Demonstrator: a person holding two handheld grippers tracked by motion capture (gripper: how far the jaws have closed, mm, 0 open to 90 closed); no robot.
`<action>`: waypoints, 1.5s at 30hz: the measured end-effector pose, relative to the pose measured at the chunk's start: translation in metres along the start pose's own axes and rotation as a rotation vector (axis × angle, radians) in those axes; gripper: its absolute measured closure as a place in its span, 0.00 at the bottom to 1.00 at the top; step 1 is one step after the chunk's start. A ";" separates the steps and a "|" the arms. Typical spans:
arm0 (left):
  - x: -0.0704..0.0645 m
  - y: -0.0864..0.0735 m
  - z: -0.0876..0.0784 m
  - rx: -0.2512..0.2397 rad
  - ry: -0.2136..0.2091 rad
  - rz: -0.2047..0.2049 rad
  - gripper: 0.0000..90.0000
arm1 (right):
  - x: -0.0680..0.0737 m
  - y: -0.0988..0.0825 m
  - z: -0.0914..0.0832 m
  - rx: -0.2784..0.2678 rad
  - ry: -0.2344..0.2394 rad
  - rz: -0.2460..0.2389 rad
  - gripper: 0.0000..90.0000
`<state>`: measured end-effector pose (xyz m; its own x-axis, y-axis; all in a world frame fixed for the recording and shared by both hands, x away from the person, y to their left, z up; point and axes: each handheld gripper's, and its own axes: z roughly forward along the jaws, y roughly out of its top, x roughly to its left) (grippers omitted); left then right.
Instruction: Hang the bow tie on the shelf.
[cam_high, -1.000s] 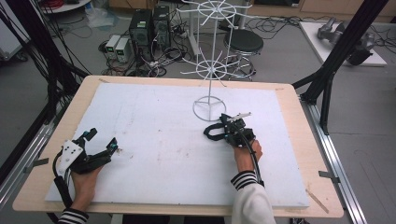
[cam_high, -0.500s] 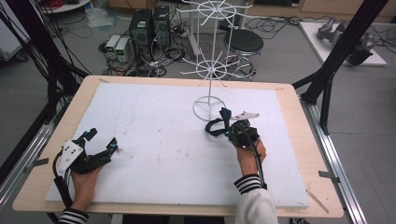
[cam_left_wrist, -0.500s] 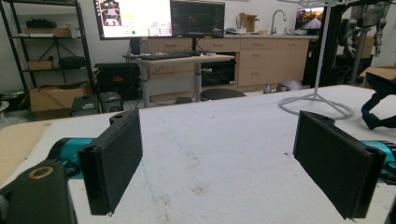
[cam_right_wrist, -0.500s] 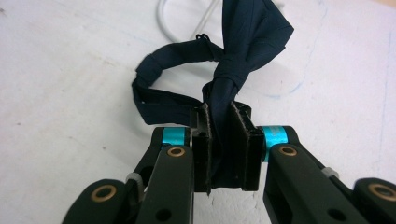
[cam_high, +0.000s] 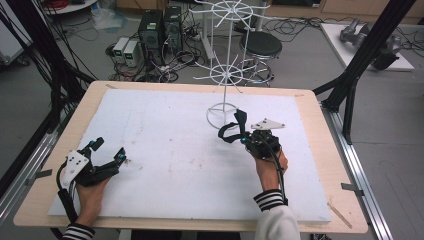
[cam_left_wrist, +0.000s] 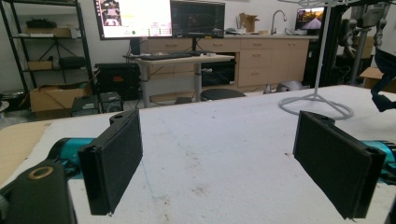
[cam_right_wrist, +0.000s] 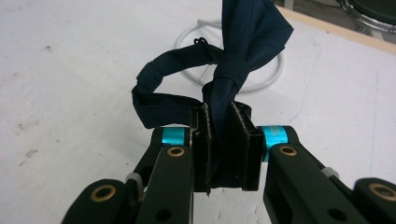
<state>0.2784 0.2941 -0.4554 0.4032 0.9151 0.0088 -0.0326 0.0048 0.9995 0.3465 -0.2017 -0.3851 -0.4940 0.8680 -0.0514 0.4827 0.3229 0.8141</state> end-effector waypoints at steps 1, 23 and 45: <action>0.000 0.000 0.000 -0.001 0.001 -0.001 0.18 | 0.000 0.000 -0.001 -0.007 -0.003 -0.001 0.88; 0.000 0.000 0.000 -0.001 0.002 0.003 0.18 | -0.001 0.001 -0.049 -0.212 -0.031 0.008 0.88; 0.000 0.000 0.000 -0.001 0.002 0.003 0.18 | 0.004 0.023 -0.077 -0.325 -0.039 -0.028 0.88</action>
<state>0.2782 0.2939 -0.4554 0.4011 0.9159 0.0119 -0.0345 0.0021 0.9994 0.3002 -0.2201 -0.3227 -0.4727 0.8762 -0.0936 0.2100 0.2152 0.9537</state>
